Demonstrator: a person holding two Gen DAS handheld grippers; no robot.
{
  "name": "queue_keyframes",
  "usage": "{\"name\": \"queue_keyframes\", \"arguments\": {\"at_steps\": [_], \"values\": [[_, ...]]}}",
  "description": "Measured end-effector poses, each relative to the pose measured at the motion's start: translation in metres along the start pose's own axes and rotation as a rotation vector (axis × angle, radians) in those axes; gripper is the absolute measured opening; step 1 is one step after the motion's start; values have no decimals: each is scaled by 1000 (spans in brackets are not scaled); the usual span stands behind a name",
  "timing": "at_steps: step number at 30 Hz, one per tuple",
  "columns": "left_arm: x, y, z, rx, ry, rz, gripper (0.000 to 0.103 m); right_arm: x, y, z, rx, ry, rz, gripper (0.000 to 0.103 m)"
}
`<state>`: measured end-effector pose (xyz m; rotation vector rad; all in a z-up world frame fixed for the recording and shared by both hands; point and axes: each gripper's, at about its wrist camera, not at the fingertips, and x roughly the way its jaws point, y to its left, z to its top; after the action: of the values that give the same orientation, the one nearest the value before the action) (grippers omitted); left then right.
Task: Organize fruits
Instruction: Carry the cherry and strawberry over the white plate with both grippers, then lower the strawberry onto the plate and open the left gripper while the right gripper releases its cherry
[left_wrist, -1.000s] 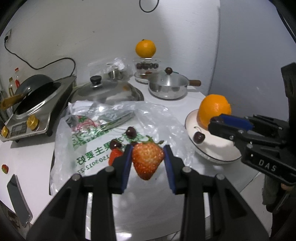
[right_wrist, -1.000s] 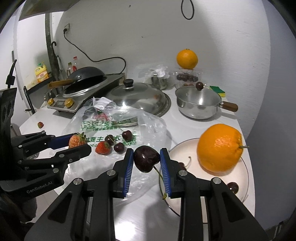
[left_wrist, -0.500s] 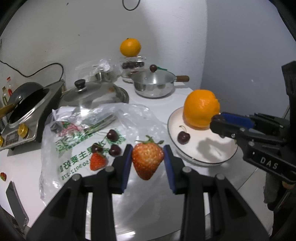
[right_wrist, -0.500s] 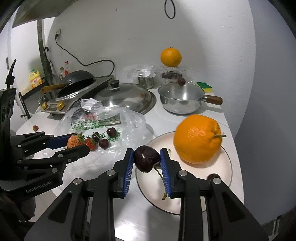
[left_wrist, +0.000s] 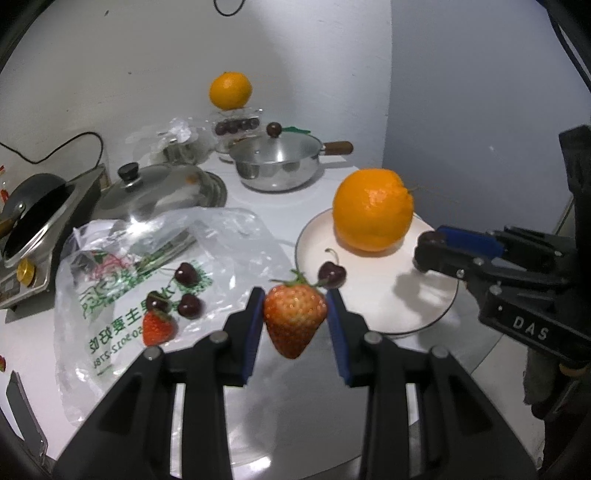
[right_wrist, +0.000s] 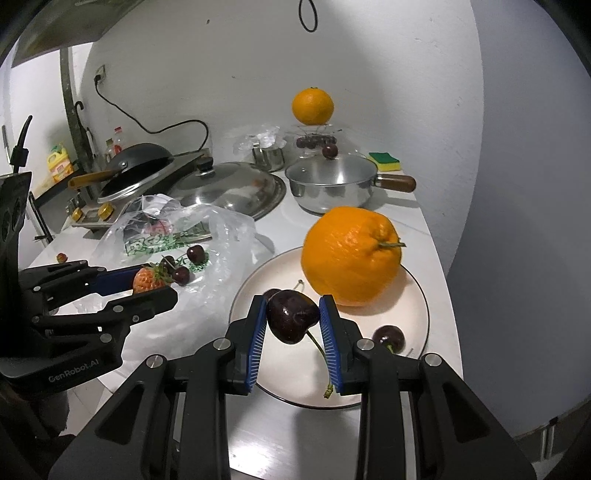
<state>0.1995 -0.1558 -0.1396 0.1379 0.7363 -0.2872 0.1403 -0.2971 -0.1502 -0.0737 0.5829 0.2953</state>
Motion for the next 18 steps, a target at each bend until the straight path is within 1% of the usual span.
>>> {"name": "queue_keyframes", "arguments": {"at_steps": [10,18], "values": [[19,-16,5,18,26,-22,35,8,-22,-10,26,29,-10,31],[31,-27,8,32,36,-50,35,19,-34,-16,37,53,0,31]]}}
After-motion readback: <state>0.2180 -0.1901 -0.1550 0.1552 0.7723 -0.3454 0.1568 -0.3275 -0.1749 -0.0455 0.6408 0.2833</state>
